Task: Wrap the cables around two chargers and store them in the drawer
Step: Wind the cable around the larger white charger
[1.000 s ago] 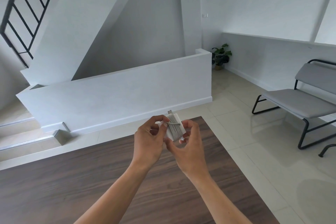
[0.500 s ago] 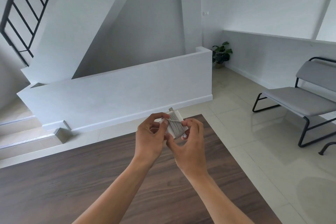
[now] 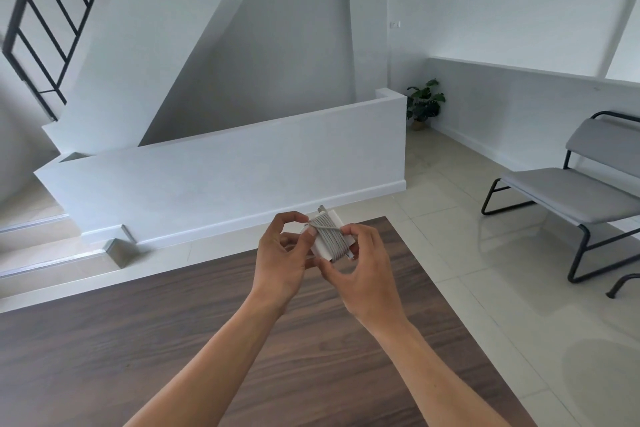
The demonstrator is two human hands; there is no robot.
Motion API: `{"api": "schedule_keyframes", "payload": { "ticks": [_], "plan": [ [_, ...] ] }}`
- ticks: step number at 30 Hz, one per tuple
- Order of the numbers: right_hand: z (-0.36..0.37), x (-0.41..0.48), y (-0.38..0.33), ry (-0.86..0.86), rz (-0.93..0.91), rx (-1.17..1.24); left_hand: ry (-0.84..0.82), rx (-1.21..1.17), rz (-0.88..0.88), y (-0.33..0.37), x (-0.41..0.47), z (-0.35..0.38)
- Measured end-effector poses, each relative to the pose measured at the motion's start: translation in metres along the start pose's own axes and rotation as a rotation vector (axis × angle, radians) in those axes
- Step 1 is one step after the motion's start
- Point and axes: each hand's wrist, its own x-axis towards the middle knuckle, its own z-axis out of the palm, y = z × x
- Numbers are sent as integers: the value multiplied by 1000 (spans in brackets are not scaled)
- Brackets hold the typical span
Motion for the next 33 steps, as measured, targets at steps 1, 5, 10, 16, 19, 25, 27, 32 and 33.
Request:
{"api": "schedule_keyframes", "payload": {
  "ticks": [1,5,10,16,19,25,27,32,33],
  "plan": [
    [0,0,0,-2,5,-2,-3,-5,-1,0,0,-1],
    [4,-4,2,-8,17,-8,-4,21,2,-4,0,-3],
    [8,-4,2,-5,43,7,3,16,-12,-6,0,-5],
    [11,-6,-3,-44,64,43,35,28,11,-3,1,-4],
    [12,-6,-4,-47,94,57,42,34,23,-1,1,-6],
    [16,-1,-7,28,71,59,27,12,26,1,0,-5],
    [17,1,-9,16,84,55,31,17,30,1,1,-7],
    [19,2,-11,13,98,59,48,-54,-11,1,1,-10],
    [20,2,-12,13,90,61,53,-74,-20,2,0,-10]
  ]
}}
